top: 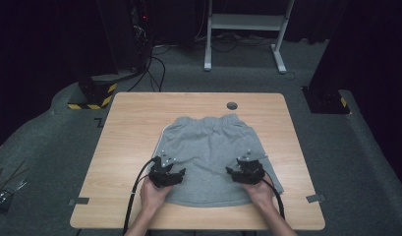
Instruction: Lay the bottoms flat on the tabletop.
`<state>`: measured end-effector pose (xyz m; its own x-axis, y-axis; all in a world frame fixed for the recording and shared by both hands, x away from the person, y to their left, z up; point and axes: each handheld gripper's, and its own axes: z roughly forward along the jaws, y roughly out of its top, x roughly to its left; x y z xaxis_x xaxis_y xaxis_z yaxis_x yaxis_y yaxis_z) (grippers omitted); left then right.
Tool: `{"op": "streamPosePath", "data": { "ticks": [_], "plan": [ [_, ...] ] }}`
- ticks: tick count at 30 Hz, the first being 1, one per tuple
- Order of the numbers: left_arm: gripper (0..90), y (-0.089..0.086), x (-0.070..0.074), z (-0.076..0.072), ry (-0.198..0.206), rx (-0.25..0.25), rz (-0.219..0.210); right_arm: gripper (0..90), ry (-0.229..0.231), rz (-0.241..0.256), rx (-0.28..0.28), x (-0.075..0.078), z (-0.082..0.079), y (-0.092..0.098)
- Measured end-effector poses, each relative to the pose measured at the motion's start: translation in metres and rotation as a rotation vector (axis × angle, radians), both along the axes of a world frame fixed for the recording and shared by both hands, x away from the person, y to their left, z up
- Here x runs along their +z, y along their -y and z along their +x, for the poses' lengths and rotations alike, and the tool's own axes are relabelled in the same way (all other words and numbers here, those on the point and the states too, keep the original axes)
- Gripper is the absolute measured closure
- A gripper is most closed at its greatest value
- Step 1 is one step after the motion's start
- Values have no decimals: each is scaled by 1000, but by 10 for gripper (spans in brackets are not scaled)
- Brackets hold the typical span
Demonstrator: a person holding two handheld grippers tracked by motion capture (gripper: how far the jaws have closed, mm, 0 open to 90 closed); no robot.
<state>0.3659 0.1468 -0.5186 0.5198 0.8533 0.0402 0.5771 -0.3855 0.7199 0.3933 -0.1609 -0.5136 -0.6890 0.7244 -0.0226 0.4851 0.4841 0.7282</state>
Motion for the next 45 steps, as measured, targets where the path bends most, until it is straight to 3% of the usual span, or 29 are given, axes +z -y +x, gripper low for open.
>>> {"op": "streamPosePath", "data": {
  "ticks": [2,5,11,13,22,29,37,45],
  "plan": [
    [331,-4,-3,-6,5,-3,-14,401,5,-31,38,-6,-9,-8],
    [310,-15,-6,-13,4,0,-49,353,-10,-1,44,-9,-17,-2],
    [289,-16,-4,-15,-17,0,-54,321,-19,-10,61,-7,-21,5],
    [290,-17,-3,-15,-25,3,-76,329,-9,20,44,-3,-20,7],
    [310,-30,12,-12,15,51,-134,341,33,101,-49,18,-9,31],
    [310,-40,22,-11,51,73,-183,346,59,134,-102,29,-6,50],
    [303,-49,28,-14,78,101,-213,348,72,157,-139,33,-8,64],
    [303,-58,33,-14,94,105,-212,349,88,177,-169,36,-9,75]
  ]
}}
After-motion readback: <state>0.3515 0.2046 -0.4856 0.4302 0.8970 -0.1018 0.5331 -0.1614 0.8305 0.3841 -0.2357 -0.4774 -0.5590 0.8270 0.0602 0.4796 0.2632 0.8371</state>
